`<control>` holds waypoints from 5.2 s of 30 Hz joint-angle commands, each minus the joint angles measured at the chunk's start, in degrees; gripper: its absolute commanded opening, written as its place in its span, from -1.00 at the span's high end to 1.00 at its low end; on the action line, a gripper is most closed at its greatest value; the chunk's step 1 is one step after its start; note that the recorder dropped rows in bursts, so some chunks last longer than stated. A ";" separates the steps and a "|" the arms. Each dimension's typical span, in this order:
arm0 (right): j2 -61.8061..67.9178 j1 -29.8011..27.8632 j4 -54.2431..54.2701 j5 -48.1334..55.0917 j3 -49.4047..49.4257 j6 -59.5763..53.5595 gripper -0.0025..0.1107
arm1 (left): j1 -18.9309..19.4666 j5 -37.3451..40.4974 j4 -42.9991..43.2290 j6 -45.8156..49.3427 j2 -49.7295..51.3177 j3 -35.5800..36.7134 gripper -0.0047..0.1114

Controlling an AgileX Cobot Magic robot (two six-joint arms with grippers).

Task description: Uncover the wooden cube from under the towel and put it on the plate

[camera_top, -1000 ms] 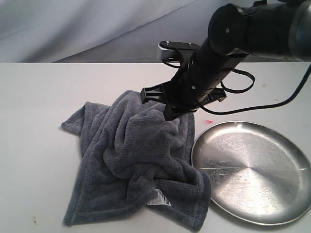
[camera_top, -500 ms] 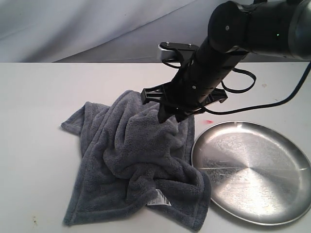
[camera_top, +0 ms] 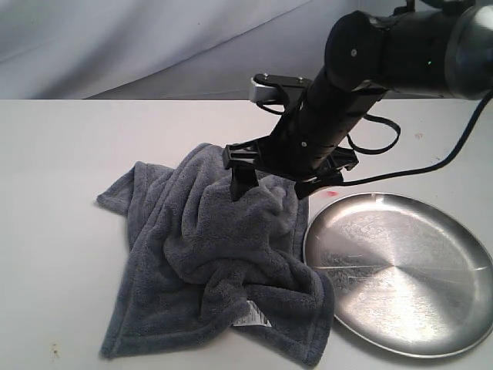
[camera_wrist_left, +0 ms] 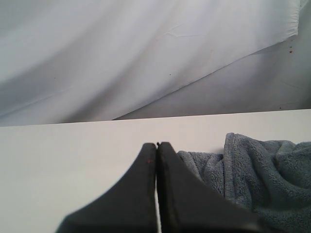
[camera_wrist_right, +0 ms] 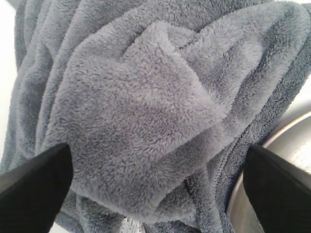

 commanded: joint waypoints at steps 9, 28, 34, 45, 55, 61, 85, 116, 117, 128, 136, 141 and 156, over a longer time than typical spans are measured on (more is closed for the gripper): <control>4.90 -0.31 0.63 -4.61 -0.36 0.29 -0.58 | -0.28 -0.18 -0.10 -0.14 -0.24 0.25 0.92; 8.23 -0.31 2.68 -5.27 -0.36 -0.16 0.18 | -0.28 -0.18 -0.10 -0.14 -0.24 0.25 0.92; 7.80 -0.19 2.68 -5.12 -0.36 -0.16 0.77 | -0.28 -0.18 -0.10 -0.14 -0.24 0.25 0.92; 1.43 0.06 3.07 -4.66 -0.36 -0.16 0.96 | -0.28 -0.18 -0.10 -0.14 -0.24 0.25 0.92; -5.86 0.06 4.84 -4.41 -0.36 -0.16 0.96 | -0.28 -0.18 -0.10 -0.14 -0.24 0.25 0.92; -9.66 0.06 7.18 -4.41 -0.36 -0.16 0.96 | -0.28 -0.18 -0.10 -0.14 -0.24 0.25 0.92; -29.14 0.06 10.63 -8.45 -0.36 -1.49 0.96 | -0.28 -0.18 -0.10 -0.14 -0.24 0.25 0.92; -22.23 -0.06 -1.19 -41.82 -0.36 0.07 0.96 | -0.28 -0.18 -0.10 -0.14 -0.24 0.25 0.92; -21.39 -0.06 -1.19 -42.63 -0.36 -0.18 0.96 | -0.28 -0.18 -0.10 -0.14 -0.24 0.25 0.92; -14.07 -0.71 -5.73 -45.29 -0.36 -1.80 0.96 | -0.28 -0.18 -0.10 -0.14 -0.24 0.25 0.92; -10.36 -1.65 -5.84 -46.77 -0.36 -1.90 0.96 | -0.28 -0.18 -0.10 -0.14 -0.24 0.25 0.92; -7.89 -1.65 -5.97 -48.55 -0.36 -1.90 0.96 | -0.28 -0.18 -0.10 -0.14 -0.24 0.25 0.92; 1.42 -2.89 -5.73 -48.17 -0.36 -2.14 0.96 | -0.28 -0.18 -0.10 -0.14 -0.24 0.25 0.92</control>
